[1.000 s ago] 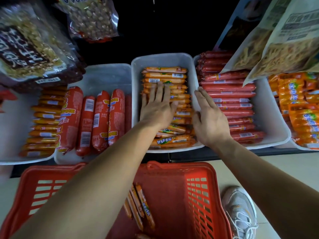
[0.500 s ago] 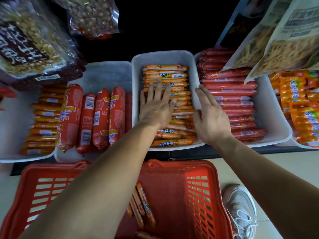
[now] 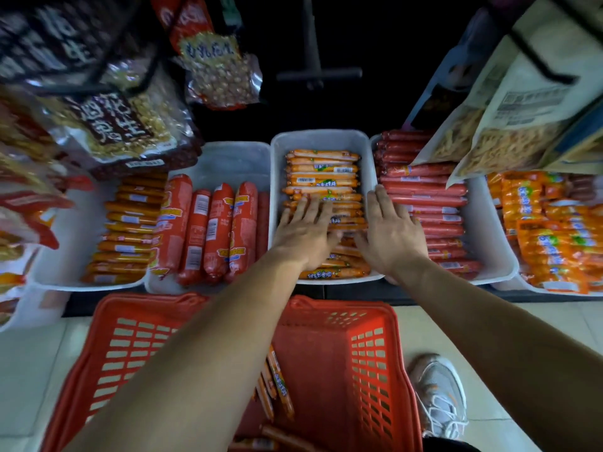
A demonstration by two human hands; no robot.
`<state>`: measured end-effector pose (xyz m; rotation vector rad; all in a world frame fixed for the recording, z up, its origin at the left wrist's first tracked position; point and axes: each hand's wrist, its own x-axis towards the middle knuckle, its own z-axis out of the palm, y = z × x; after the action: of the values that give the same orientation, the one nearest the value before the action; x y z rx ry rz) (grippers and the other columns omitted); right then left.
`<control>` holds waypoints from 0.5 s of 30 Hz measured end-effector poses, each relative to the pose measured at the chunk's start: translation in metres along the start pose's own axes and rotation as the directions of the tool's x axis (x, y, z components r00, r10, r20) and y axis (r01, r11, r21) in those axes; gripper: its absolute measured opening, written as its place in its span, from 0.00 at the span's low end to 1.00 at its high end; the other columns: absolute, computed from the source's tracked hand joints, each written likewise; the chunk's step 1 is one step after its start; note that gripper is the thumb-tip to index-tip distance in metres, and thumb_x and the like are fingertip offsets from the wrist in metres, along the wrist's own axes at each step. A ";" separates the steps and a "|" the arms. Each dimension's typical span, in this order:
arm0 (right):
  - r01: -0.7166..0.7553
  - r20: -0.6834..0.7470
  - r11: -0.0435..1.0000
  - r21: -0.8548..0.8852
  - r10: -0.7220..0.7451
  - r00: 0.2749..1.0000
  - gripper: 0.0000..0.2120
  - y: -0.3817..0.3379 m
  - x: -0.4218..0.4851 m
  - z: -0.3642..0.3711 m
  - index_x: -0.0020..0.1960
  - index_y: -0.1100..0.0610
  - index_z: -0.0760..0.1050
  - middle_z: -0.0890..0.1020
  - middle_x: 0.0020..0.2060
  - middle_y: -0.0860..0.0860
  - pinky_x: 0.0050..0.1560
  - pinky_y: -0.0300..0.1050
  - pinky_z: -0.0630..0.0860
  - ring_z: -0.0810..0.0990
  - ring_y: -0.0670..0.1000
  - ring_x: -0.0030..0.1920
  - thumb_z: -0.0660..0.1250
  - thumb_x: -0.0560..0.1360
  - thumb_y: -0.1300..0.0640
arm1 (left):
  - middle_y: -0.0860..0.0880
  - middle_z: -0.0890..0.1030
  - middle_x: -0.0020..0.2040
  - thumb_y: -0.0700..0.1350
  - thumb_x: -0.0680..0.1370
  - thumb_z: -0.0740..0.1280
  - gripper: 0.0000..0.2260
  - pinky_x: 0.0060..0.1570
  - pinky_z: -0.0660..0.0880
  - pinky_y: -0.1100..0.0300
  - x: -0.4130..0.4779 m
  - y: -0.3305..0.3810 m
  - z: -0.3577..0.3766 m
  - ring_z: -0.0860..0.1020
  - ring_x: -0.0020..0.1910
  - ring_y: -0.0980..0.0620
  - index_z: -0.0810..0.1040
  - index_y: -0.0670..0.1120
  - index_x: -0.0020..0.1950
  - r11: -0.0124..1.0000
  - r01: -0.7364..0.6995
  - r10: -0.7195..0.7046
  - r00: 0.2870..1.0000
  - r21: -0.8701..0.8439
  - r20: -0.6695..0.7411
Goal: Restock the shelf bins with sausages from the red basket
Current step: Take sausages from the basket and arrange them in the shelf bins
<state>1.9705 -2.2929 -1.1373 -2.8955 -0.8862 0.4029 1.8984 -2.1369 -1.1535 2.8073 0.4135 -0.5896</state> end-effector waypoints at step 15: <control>0.380 0.364 0.918 -0.118 -0.316 0.876 0.25 -0.096 -0.138 -0.101 0.67 0.56 0.74 0.76 0.63 0.59 0.60 0.53 0.75 0.76 0.61 0.62 0.61 0.77 0.41 | 0.44 0.78 0.66 0.53 0.81 0.63 0.17 0.63 0.71 0.54 -0.270 -0.059 -0.027 0.75 0.65 0.44 0.78 0.48 0.66 0.925 0.257 -0.276 0.961 -0.280 -0.032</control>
<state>1.8367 -2.2909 -0.9943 -2.7746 -1.5486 0.8388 1.6524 -2.1343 -1.0258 2.5285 0.8346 -0.4448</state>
